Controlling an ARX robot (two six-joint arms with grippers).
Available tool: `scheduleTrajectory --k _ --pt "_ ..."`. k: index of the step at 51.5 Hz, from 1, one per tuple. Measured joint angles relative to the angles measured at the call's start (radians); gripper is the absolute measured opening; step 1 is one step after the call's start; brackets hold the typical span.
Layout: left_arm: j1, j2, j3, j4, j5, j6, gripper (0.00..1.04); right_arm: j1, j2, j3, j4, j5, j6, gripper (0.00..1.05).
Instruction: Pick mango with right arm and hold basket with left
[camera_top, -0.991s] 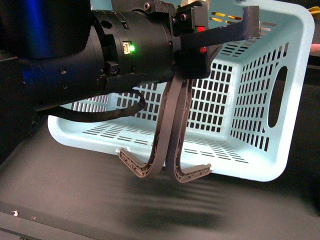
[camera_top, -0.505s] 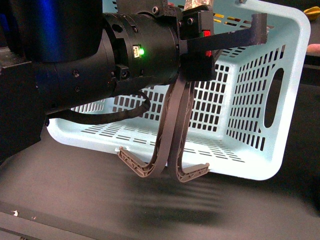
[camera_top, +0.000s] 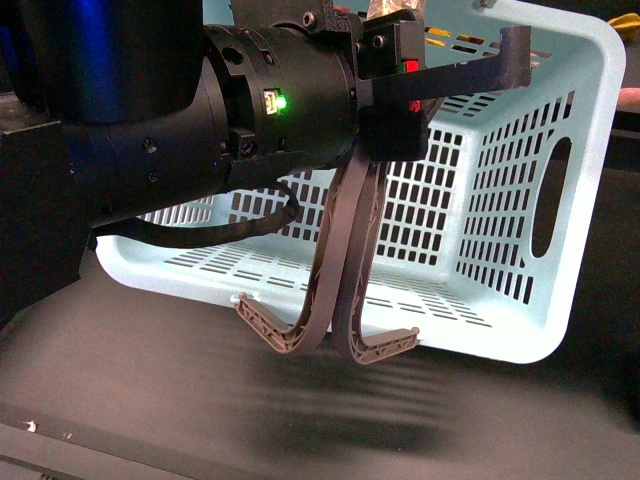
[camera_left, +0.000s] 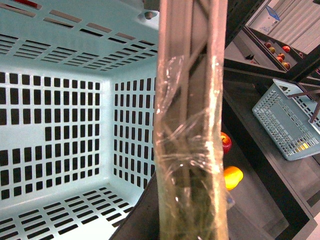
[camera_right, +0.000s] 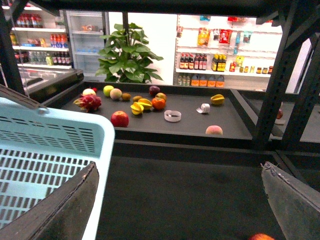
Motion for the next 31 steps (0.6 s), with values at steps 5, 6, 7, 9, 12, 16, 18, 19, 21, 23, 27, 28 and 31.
scheduleTrajectory --k 5,6,7,9,12,16,18,19,21,23,27,28,31 --pt "0.0 0.0 0.002 0.0 0.0 0.001 0.1 -0.116 0.271 0.001 0.217 -0.12 -0.026 0.97" --pt "0.0 0.0 0.002 0.0 0.0 0.001 0.1 -0.127 0.306 0.002 0.242 -0.133 -0.032 0.97" --pt "0.0 0.0 0.002 0.0 0.0 0.001 0.1 -0.147 0.372 0.005 0.284 -0.155 -0.046 0.97" --pt "0.0 0.0 0.002 0.0 0.0 0.002 0.1 -0.176 0.47 0.013 0.341 -0.18 -0.067 0.97" --pt "0.0 0.0 0.002 0.0 0.0 0.001 0.1 -0.217 0.631 0.031 0.432 -0.209 -0.109 0.97" --pt "0.0 0.0 0.002 0.0 0.0 0.002 0.1 -0.27 0.835 0.061 0.551 -0.236 -0.188 0.97" --pt "0.0 0.0 0.002 0.0 0.0 0.002 0.1 -0.299 0.943 0.082 0.614 -0.257 -0.253 0.97" --pt "0.0 0.0 0.002 0.0 0.0 0.002 0.1 -0.307 0.969 0.088 0.626 -0.263 -0.267 0.97" --pt "0.0 0.0 0.002 0.0 0.0 0.002 0.1 -0.331 1.046 0.107 0.655 -0.278 -0.303 0.97" --pt "0.0 0.0 0.002 0.0 0.0 0.002 0.1 -0.364 1.144 0.136 0.671 -0.296 -0.366 0.97" --pt "0.0 0.0 0.002 0.0 0.0 0.002 0.1 -0.412 1.276 0.179 0.67 -0.323 -0.444 0.97" --pt "0.0 0.0 0.002 0.0 0.0 0.002 0.1 -0.428 1.316 0.193 0.665 -0.333 -0.481 0.97" --pt "0.0 0.0 0.002 0.0 0.0 0.002 0.1 -0.47 1.427 0.243 0.626 -0.353 -0.562 0.97"
